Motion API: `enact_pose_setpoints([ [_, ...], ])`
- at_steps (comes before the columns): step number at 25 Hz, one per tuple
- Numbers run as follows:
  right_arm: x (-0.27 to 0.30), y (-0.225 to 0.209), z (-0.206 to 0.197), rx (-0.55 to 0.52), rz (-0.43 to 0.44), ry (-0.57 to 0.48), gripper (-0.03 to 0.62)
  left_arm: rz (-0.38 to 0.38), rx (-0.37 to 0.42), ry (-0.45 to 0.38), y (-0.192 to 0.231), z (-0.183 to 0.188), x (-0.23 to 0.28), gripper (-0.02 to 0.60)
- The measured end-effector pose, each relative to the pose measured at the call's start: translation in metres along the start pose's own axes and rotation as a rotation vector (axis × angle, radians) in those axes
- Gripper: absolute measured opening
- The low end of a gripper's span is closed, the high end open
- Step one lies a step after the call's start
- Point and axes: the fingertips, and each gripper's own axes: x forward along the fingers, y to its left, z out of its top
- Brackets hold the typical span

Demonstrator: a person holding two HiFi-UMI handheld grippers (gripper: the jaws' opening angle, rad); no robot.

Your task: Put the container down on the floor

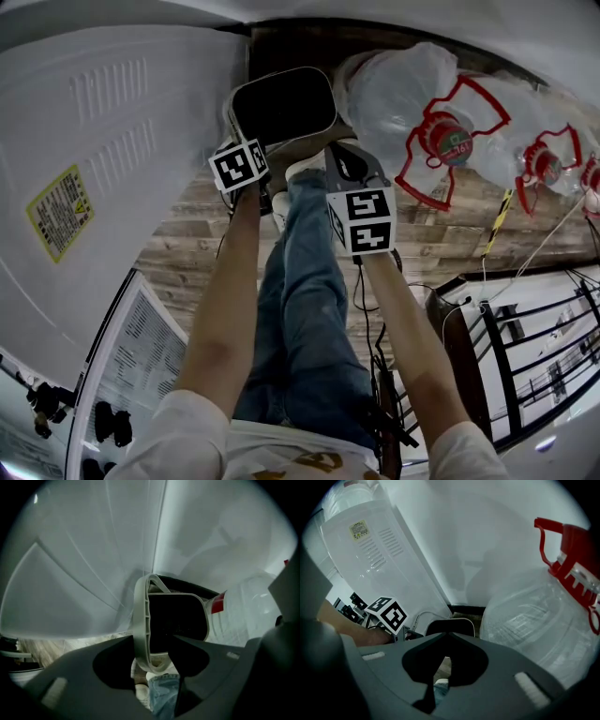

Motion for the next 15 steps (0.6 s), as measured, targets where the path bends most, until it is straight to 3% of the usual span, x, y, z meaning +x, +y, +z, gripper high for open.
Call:
enact_pose_setpoints([
  [4,-0.004,0.001,0.006,0.002,0.001,-0.012,0.026,0.004,-0.032,0.007,0.002,0.000,-0.003,0.216],
  [15,-0.013,0.009,0.013,-0.015,0.000,-0.033,0.025,0.043,-0.002,0.017,0.009,0.000,-0.013,0.238],
])
